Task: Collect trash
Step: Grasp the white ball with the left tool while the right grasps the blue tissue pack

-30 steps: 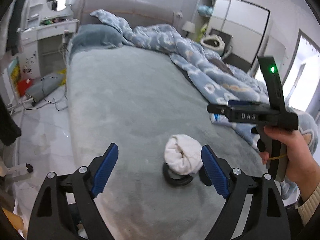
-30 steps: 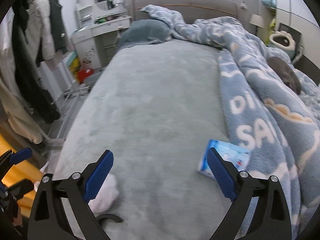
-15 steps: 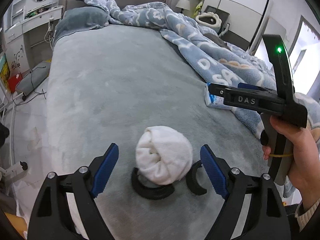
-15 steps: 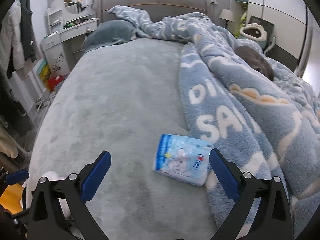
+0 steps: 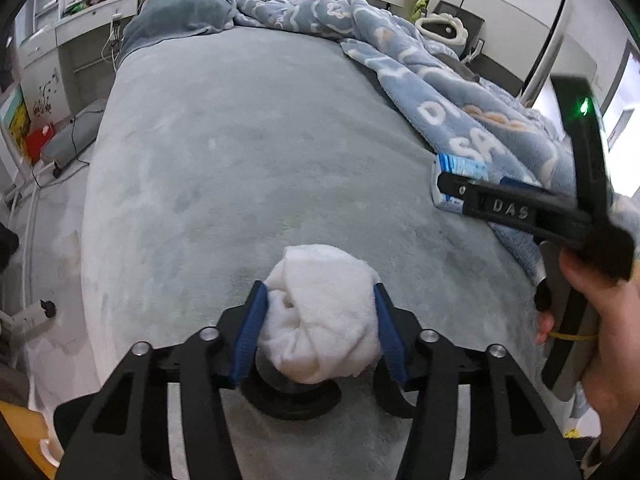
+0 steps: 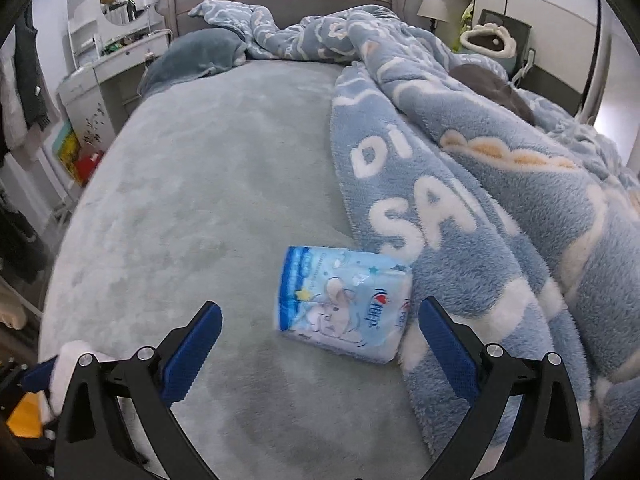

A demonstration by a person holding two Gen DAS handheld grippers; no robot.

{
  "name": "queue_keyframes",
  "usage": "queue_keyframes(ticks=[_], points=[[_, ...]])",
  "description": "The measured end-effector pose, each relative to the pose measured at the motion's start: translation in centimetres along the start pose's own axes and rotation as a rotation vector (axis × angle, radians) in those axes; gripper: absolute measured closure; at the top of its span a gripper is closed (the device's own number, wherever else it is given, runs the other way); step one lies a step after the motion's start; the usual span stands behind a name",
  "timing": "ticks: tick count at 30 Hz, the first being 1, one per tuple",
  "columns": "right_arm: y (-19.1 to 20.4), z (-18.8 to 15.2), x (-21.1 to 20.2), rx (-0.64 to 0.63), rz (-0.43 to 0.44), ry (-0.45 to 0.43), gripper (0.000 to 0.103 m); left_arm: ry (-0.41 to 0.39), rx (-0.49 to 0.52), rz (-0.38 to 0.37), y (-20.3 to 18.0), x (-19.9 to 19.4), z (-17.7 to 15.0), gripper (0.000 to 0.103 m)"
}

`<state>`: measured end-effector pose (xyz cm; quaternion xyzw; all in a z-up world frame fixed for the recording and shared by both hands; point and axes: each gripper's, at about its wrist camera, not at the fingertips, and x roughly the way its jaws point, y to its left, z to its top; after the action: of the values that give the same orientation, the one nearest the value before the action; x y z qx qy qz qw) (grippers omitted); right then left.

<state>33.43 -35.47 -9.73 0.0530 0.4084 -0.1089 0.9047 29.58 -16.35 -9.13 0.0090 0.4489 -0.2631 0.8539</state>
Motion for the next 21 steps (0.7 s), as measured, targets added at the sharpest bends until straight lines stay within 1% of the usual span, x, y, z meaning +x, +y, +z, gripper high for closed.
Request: queue_keyframes(ticks=[1,3,4,7,12,16,21], points=[[0.0,0.0,0.1,0.003,-0.003,0.002,0.004,-0.007,-0.004,-0.007,0.3,-0.3,0.0,0.055],[-0.4,0.0,0.7,0.008,-0.016,0.011,0.004,-0.023,-0.008,-0.017,0.3,-0.7,0.1,0.060],[-0.6,0.0,1.2,0.015,-0.020,0.020,0.003,-0.034,-0.009,-0.022,0.4,-1.1,0.2,0.061],[-1.2,-0.1,2.2,0.032,-0.028,0.037,0.003,-0.084,-0.008,-0.040,0.4,-2.3,0.3,0.062],[-1.4,-0.1,2.8,0.024,-0.046,0.035,0.003,-0.145,-0.016,-0.051,0.7,-3.9,0.6,0.062],[-0.8,0.2,2.7,0.022,-0.032,0.020,0.003,-0.172,-0.041,-0.053,1.5,-4.9,0.7,0.062],[-0.2,0.0,3.4,0.008,-0.026,0.052,0.004,-0.202,-0.037,-0.049,2.2,-6.3,0.6,0.062]])
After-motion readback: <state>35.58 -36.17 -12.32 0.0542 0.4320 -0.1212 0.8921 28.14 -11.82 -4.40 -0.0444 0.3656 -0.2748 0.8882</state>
